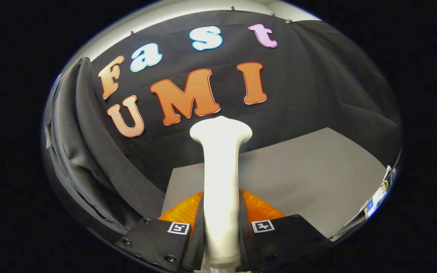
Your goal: Iron the clothes twice with a garment steamer, once on the left side and once on the right side.
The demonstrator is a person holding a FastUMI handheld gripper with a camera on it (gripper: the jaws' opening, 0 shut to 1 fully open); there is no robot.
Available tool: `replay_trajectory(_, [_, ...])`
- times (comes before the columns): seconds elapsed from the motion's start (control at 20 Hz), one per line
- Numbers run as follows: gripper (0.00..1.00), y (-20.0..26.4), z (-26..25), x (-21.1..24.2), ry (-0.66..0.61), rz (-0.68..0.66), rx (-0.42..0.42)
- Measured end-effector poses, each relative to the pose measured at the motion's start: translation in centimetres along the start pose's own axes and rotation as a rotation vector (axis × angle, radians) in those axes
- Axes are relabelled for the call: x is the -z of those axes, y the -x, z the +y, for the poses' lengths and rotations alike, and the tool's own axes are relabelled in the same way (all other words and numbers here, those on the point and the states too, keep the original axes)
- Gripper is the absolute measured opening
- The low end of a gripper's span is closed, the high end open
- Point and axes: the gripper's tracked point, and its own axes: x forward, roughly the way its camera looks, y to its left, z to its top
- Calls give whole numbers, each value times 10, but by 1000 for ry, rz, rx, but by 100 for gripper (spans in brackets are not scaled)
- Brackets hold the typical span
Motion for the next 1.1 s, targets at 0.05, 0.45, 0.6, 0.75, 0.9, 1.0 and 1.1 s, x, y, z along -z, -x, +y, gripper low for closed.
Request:
replay_trajectory(0.05, [45,10,-1,-5,20,-34,5])
replay_trajectory(0.45, [45,127,20,-16,86,-221,59])
replay_trajectory(0.6, [45,172,35,-13,95,-283,79])
replay_trajectory(0.75, [45,210,53,-9,98,-373,96])
replay_trajectory(0.9, [45,244,69,2,121,-421,104])
replay_trajectory(1.0, [45,265,81,7,134,-453,100])
replay_trajectory(1.1, [45,280,96,12,148,-460,99])
